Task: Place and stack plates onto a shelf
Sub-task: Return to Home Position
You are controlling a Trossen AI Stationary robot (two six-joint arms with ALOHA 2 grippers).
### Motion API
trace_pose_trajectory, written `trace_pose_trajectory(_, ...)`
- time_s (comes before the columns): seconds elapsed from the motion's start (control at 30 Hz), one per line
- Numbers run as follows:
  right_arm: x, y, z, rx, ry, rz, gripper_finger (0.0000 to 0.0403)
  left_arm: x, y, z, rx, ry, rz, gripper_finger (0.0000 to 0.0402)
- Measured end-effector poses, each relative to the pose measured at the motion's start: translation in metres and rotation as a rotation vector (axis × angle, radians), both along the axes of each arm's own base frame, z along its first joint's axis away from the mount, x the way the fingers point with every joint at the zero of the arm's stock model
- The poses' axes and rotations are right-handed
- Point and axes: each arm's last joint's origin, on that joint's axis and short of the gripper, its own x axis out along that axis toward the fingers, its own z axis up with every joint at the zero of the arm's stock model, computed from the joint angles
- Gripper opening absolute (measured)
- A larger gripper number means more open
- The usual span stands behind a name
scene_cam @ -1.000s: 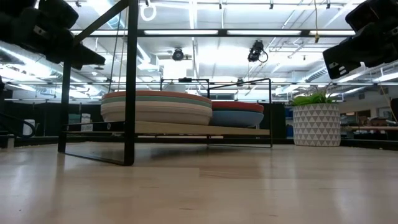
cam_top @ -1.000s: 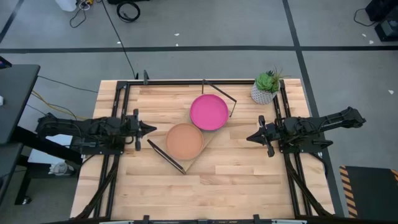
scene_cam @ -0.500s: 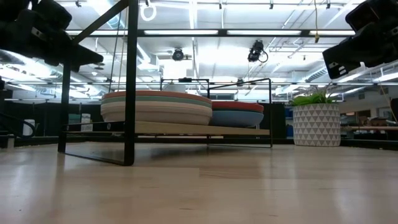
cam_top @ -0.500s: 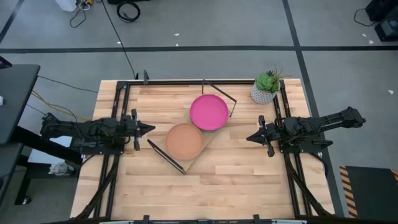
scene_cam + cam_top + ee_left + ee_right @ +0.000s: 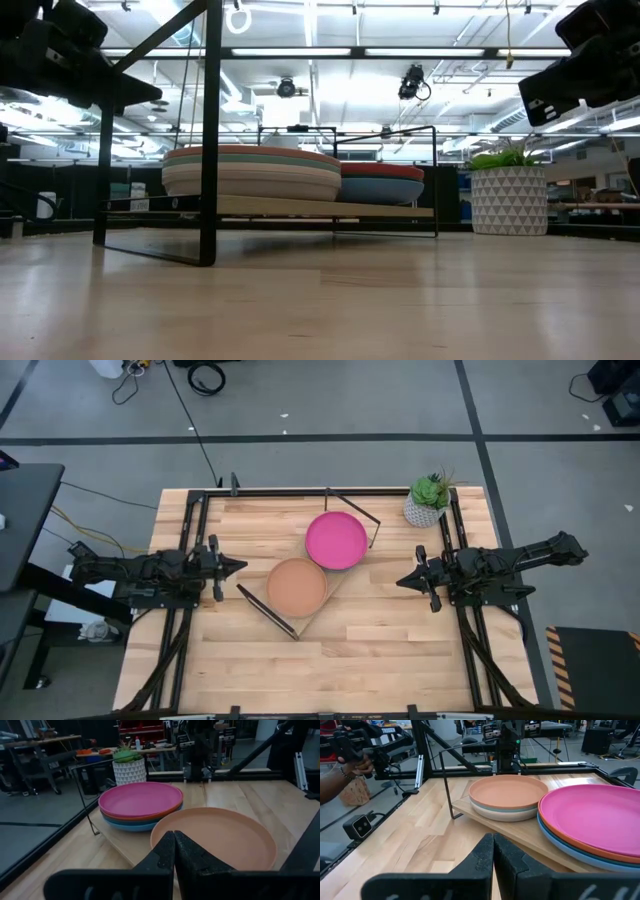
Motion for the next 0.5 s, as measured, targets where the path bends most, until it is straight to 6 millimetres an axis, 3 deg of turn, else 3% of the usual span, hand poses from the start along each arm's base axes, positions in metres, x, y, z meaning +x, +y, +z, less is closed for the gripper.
trace_pose_trajectory(0.5, 0.0000, 0.0000, 0.0000, 0.000, 0.000, 0.000, 0.0018, 0.0005, -0.0021, 0.0001, -0.109, -0.019, -0.065, 0.0009)
